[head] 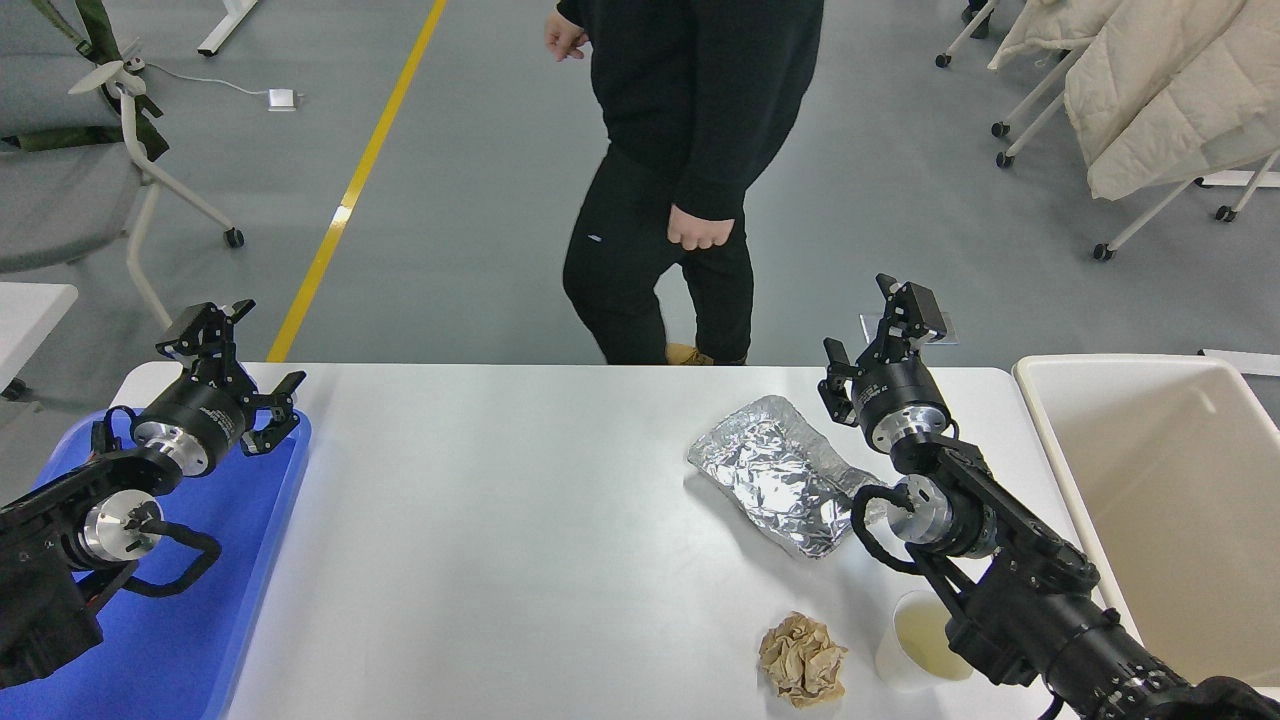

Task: Clean the table surface

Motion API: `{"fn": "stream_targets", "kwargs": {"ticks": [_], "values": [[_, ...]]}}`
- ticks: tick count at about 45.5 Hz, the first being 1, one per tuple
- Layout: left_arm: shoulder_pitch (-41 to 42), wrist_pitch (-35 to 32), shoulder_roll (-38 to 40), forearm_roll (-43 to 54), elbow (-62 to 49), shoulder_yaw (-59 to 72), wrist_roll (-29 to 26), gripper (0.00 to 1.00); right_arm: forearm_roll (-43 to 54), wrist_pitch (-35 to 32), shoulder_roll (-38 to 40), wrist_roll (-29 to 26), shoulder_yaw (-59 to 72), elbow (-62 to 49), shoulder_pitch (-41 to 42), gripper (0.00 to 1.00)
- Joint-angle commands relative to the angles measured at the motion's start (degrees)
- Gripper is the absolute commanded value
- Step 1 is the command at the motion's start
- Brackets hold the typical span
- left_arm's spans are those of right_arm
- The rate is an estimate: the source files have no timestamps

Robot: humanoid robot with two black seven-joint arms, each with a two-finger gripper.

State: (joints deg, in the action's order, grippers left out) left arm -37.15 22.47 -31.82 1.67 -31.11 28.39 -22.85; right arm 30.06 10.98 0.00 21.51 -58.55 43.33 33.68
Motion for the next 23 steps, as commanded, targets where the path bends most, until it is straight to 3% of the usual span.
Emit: {"fn": "stream_targets", "kwargs": {"ticks": [1, 23], "values": [[-0.03, -0.06, 0.0, 0.0, 0.0, 0.0, 0.0, 1.0, 0.0, 0.18, 0.0, 0.02, 0.02, 0.0, 0.07, 1.0], [0.06, 0.03, 0.0, 0.0, 0.08, 0.0, 0.0, 1.0, -1.22, 0.35, 0.0, -0.07, -0.34, -0.44, 1.04, 1.0]]}}
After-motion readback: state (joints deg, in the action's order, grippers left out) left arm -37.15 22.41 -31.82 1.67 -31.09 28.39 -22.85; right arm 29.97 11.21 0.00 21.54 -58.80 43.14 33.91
